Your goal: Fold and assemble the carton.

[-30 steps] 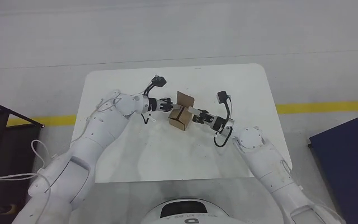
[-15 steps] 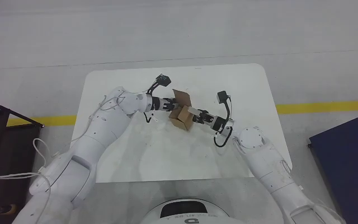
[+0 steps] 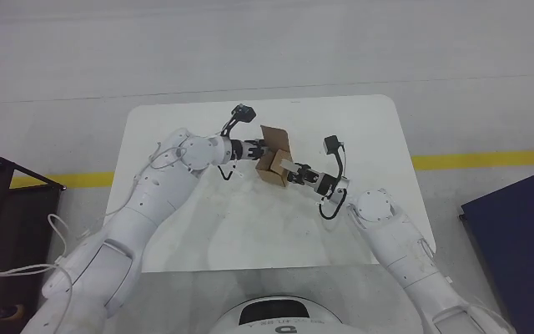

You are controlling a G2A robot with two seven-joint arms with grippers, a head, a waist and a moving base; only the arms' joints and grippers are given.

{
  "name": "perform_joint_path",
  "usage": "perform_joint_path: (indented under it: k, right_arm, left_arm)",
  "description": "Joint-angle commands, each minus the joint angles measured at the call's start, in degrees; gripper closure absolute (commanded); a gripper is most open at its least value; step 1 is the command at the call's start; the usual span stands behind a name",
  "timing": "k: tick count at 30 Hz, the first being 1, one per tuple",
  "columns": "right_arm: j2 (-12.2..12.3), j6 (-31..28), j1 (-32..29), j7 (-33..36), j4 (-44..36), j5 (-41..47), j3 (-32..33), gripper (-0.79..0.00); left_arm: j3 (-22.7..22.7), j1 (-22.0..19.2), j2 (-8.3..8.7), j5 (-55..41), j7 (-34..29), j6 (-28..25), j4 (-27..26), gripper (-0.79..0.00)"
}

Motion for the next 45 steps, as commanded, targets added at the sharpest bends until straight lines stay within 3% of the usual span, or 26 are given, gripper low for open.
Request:
perform_joint_path:
  k: [1,2,3,10,12,16,18,20,25,27,45]
  right_arm:
    - [0.00,0.00,0.00,0.00,0.00,0.00,0.00,-0.785]
    - [0.00,0.00,0.00,0.00,0.00,0.00,0.00,-0.785]
    - [0.00,0.00,0.00,0.00,0.00,0.00,0.00,-0.785]
    - [0.00,0.00,0.00,0.00,0.00,0.00,0.00,-0.785]
    - [0.00,0.00,0.00,0.00,0.00,0.00,0.00,-0.785]
    - [0.00,0.00,0.00,0.00,0.00,0.00,0.00,-0.785]
    - [0.00,0.00,0.00,0.00,0.00,0.00,0.00,-0.785]
    - [0.00,0.00,0.00,0.00,0.00,0.00,0.00,-0.785]
    - [0.00,0.00,0.00,0.00,0.00,0.00,0.00,-0.785]
    - [0.00,0.00,0.00,0.00,0.00,0.00,0.00,-0.785]
    - [0.00,0.00,0.00,0.00,0.00,0.00,0.00,-0.785]
  left_arm:
    - [-0.60,0.66,0.16,-0.52,-0.08,1.29,-1.07,-0.348]
    - [-0.92,0.94,0.26,-0.70,-0.26,1.64,-1.54,-0.699]
    - [-1.20,1.16,0.38,-0.65,-0.51,1.86,-1.93,-0.785]
    - [-3.55,2.99,1.28,-1.93,-2.54,1.33,-3.50,-0.785]
    - [-3.71,3.48,1.47,-1.41,-3.10,0.98,-3.96,-0.714]
    - [-3.29,4.38,1.51,-0.31,-3.49,0.54,-4.50,-0.659]
    - [-2.84,4.43,1.36,0.30,-3.30,0.75,-4.25,-0.542]
    - [-2.43,4.30,1.15,0.93,-2.60,1.13,-3.85,-0.372]
    - [-2.14,3.84,0.76,1.04,-1.70,0.94,-2.98,-0.185]
    - [-2.16,3.70,0.68,1.02,-1.69,0.66,-2.81,0.000]
    - [-2.30,2.80,0.21,1.67,-2.61,-0.06,-2.73,0.000]
